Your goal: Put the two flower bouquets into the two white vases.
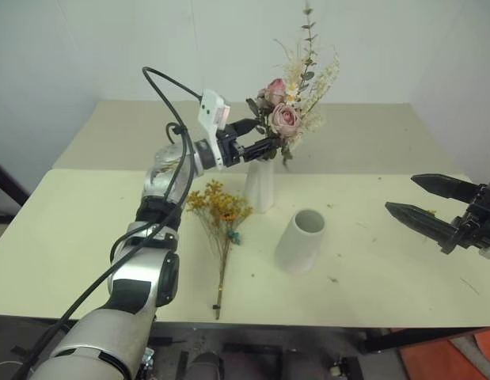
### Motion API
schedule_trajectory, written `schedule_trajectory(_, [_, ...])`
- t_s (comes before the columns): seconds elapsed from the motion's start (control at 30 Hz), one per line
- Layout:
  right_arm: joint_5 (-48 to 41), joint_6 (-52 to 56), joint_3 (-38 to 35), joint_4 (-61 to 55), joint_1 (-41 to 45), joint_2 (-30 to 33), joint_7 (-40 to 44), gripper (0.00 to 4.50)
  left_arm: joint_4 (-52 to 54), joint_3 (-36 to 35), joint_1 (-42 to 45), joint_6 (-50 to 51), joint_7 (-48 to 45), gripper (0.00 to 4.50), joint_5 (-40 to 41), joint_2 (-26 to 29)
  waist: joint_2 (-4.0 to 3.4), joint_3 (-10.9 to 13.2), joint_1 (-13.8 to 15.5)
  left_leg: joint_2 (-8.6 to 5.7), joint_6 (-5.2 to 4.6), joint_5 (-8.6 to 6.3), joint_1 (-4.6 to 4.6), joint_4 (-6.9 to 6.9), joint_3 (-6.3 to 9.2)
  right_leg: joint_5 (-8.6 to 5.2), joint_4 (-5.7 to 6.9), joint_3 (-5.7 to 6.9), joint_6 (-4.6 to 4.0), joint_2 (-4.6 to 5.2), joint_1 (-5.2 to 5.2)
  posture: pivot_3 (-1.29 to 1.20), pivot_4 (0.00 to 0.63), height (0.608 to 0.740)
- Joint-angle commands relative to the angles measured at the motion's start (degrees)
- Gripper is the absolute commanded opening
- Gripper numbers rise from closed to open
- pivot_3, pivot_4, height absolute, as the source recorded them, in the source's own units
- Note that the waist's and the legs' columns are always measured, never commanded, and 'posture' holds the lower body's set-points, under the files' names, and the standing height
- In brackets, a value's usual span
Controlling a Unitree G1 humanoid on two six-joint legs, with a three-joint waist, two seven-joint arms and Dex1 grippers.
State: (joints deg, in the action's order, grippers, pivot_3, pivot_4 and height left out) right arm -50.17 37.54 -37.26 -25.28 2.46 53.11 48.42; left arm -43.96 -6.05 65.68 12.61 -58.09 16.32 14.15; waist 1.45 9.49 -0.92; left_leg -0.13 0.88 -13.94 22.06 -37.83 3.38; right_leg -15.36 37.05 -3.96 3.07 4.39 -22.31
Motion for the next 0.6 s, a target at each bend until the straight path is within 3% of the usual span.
schedule_trajectory(0.03, [-0.2, -1.4, -1.4, -0.7, 0.8, 0.1, 0.0, 4.50, 8.8, -0.2, -2.1, 4.5, -1.6, 4.47, 2.5, 2.9, -0.01, 0.0, 0.0, 0.00, 0.00, 0.00, -0.01, 0.00, 0.00, 0.00, 0.00, 0.00, 0.00, 0.00, 0.01, 0.00, 0.150, 0.740])
schedule_trajectory(0.47, [0.8, -2.4, 0.6, 2.0, 1.1, 3.1, 8.2, 4.50, 40.7, 0.4, -14.8, 39.9, -6.9, 4.47, 13.2, 28.6, -0.05, 0.0, -0.4, 0.07, 0.00, 0.00, -0.10, 0.00, 0.01, 0.00, 0.02, 0.00, 0.00, -0.02, 0.04, 0.00, 0.150, 0.740])
schedule_trajectory(0.6, [2.0, -4.3, 2.9, 4.5, 3.4, 4.0, 12.2, 4.50, 48.8, 3.7, -16.4, 51.9, -6.1, 4.47, 15.4, 36.4, -0.05, 0.0, -0.2, 0.08, 0.00, 0.00, -0.10, 0.00, 0.02, -0.01, 0.00, 0.01, 0.00, -0.03, 0.06, 0.00, 0.150, 0.740])
